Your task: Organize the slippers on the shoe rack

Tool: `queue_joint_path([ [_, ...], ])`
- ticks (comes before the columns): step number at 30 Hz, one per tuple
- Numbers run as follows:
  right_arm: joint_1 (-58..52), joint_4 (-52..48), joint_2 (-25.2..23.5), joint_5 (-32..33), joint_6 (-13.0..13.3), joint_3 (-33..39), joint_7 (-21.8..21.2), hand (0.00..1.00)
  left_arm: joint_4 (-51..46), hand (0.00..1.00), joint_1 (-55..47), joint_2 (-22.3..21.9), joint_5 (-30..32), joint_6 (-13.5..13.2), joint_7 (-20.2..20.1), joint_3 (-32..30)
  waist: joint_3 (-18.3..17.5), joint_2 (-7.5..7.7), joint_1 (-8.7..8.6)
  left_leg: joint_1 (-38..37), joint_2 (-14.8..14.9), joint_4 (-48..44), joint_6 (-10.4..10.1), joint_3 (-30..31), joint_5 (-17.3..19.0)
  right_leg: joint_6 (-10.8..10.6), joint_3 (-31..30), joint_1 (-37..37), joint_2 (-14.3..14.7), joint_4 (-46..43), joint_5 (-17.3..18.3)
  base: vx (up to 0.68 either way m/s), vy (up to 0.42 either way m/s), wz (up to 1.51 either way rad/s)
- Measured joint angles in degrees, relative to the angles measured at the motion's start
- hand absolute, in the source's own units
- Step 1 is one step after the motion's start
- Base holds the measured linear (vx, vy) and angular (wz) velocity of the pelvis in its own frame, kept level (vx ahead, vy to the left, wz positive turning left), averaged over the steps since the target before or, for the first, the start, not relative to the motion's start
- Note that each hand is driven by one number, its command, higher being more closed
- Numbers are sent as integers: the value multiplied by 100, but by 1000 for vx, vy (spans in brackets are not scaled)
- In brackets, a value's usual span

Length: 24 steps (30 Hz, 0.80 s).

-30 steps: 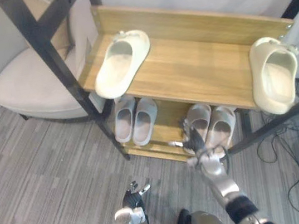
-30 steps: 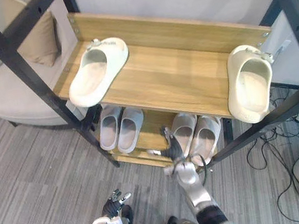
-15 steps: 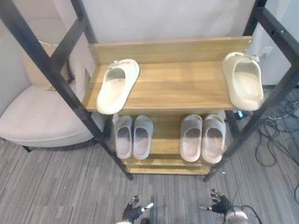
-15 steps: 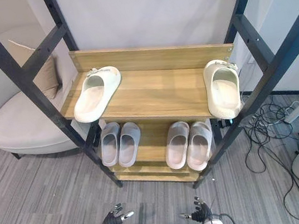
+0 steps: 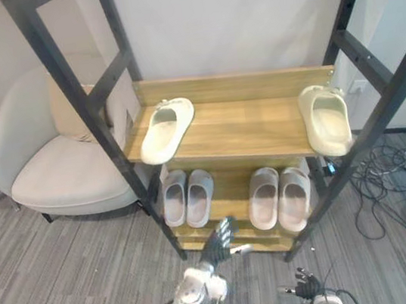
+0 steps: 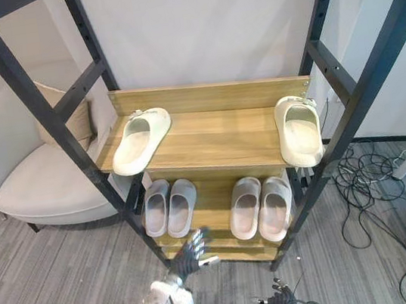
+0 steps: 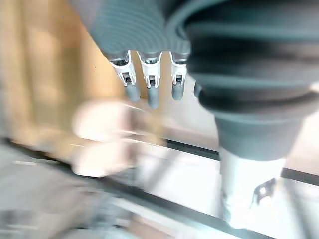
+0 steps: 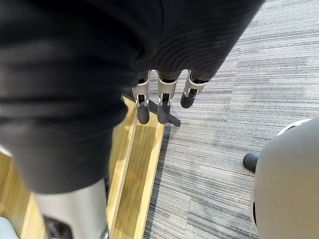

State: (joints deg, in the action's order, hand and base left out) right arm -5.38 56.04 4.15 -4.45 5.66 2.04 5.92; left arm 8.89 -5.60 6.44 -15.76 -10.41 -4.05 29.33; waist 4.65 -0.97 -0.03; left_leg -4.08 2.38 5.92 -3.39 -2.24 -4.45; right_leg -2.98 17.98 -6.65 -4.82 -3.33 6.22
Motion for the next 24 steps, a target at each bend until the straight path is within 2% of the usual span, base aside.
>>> queue_joint_path([
  [6,48,128,56,-6,39,-58,51,0,-952,0,53,167,-52,-235,76,213,-40,-44,6,-4,-14,2,5,98,8,41,71,-93,34,83,-28,28,-18,7],
  [16,71,128,88,-19,60,-289,99,0,-1778,0,571,217,-6,-447,595,146,-91,9,8,-42,-12,23,-6,99,36,59,73,-156,43,155,-47,0,0,0],
  [19,76,128,89,-18,59,-298,98,0,-1786,0,897,219,141,-449,811,-108,-91,10,4,-55,-5,32,-6,79,36,59,55,-155,45,163,-47,-22,-7,-3],
  [24,87,128,102,-18,55,-332,81,0,-1450,0,1797,409,450,-457,1164,-932,-104,40,-6,-60,4,33,-12,58,39,68,40,-155,54,177,-53,-2,-2,-1],
])
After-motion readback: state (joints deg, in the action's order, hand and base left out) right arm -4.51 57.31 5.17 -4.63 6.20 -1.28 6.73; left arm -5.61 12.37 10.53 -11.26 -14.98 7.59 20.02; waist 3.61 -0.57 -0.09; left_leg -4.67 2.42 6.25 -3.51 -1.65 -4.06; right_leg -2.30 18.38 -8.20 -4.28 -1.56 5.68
